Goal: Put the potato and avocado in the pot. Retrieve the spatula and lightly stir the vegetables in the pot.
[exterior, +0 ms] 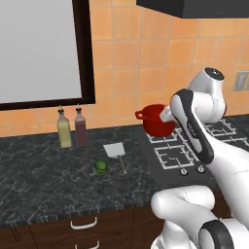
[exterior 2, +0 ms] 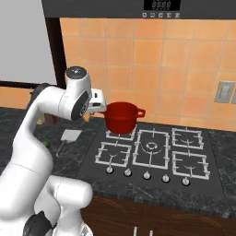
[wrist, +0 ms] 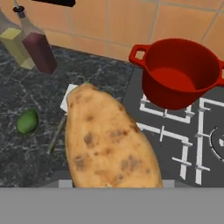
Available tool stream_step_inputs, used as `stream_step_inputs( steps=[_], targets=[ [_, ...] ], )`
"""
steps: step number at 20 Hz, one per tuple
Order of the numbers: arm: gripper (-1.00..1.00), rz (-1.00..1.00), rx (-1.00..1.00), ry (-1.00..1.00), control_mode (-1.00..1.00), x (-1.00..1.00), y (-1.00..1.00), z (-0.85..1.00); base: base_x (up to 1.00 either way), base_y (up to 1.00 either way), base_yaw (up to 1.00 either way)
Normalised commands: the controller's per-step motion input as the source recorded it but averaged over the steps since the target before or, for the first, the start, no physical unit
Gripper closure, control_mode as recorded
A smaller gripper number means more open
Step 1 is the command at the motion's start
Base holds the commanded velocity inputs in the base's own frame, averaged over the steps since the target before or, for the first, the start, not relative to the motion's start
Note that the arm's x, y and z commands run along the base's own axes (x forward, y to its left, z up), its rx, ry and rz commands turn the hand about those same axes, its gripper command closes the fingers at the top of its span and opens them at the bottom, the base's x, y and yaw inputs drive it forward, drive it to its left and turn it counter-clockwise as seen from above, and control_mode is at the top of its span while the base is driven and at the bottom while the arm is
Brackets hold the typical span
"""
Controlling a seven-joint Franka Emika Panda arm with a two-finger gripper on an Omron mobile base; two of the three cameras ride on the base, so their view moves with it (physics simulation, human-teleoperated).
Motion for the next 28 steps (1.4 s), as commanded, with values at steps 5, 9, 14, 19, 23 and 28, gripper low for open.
stream_step_inputs(
  steps=[5,9,14,19,23,28],
  targets=[
    [1.00,-0.10,-0.08,0.13,-1.00,1.00,-0.46,-0.17,0.00,0.00,0.00],
    [1.00,-0.18,-0.20,0.08,-1.00,1.00,-0.27,-0.37,0.00,0.00,0.00],
    [1.00,-0.03,-0.01,0.02,-1.00,0.14,0.00,-0.02,0.00,0.00,0.00],
    [1.00,-0.02,0.02,0.03,-1.00,0.44,0.00,-0.09,0.00,0.00,0.00],
    [1.00,-0.03,0.08,0.15,-1.00,0.79,-0.07,-0.10,0.00,0.00,0.00],
    [1.00,-0.03,0.10,0.19,-1.00,0.73,-0.17,-0.09,0.00,0.00,0.00]
  ],
)
